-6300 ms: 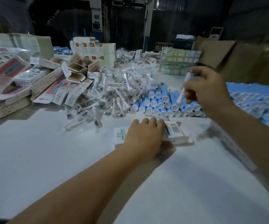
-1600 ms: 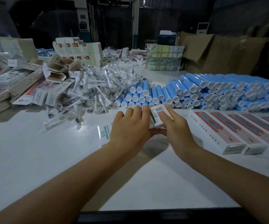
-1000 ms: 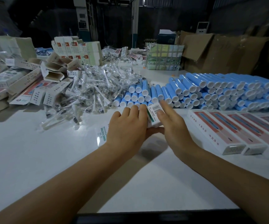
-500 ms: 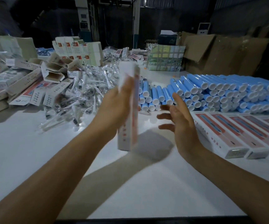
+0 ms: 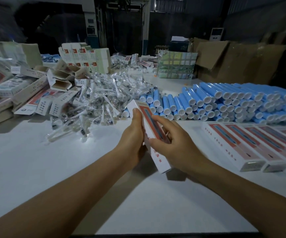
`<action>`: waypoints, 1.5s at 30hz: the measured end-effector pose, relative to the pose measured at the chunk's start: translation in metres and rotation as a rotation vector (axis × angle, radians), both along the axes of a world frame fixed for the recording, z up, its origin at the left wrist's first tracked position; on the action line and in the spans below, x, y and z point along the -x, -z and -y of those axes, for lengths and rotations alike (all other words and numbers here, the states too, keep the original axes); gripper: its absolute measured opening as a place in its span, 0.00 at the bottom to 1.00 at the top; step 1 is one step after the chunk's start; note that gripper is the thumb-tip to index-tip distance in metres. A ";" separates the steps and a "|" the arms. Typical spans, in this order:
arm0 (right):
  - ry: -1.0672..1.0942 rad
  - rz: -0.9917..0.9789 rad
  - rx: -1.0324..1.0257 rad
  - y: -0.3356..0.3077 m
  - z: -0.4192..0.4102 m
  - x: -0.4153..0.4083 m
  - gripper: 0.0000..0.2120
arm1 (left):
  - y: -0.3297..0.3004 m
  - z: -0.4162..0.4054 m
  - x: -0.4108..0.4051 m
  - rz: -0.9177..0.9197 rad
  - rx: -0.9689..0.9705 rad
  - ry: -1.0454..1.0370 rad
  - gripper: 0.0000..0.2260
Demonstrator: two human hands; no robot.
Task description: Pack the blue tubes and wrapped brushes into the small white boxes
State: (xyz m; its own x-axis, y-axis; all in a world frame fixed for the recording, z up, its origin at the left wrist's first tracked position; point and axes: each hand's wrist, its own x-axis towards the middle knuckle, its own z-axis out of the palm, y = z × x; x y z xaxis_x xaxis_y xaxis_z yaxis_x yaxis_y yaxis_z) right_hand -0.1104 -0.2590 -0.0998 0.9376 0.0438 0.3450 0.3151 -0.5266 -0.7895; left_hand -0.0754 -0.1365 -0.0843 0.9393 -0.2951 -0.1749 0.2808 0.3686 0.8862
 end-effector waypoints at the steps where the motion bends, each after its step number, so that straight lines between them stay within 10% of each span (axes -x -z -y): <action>1: 0.021 0.006 0.018 -0.004 0.002 0.001 0.30 | 0.001 -0.001 -0.001 0.023 -0.028 -0.016 0.24; 11: 0.560 -0.309 1.015 -0.025 0.098 0.013 0.29 | 0.009 -0.015 -0.013 0.106 -0.152 -0.059 0.22; 18: 0.656 -0.381 0.955 -0.015 0.131 0.017 0.24 | 0.012 -0.011 -0.012 0.189 -0.234 -0.009 0.14; 22: 0.615 0.019 0.699 -0.030 0.111 0.015 0.11 | 0.014 -0.009 -0.009 0.260 -0.344 -0.028 0.16; 27: 0.407 0.268 0.382 -0.042 0.053 -0.012 0.23 | 0.016 -0.004 -0.007 0.272 -0.327 -0.045 0.21; 45: 0.231 0.040 0.728 0.019 0.001 -0.042 0.19 | -0.006 -0.032 -0.028 0.362 -0.408 -0.103 0.19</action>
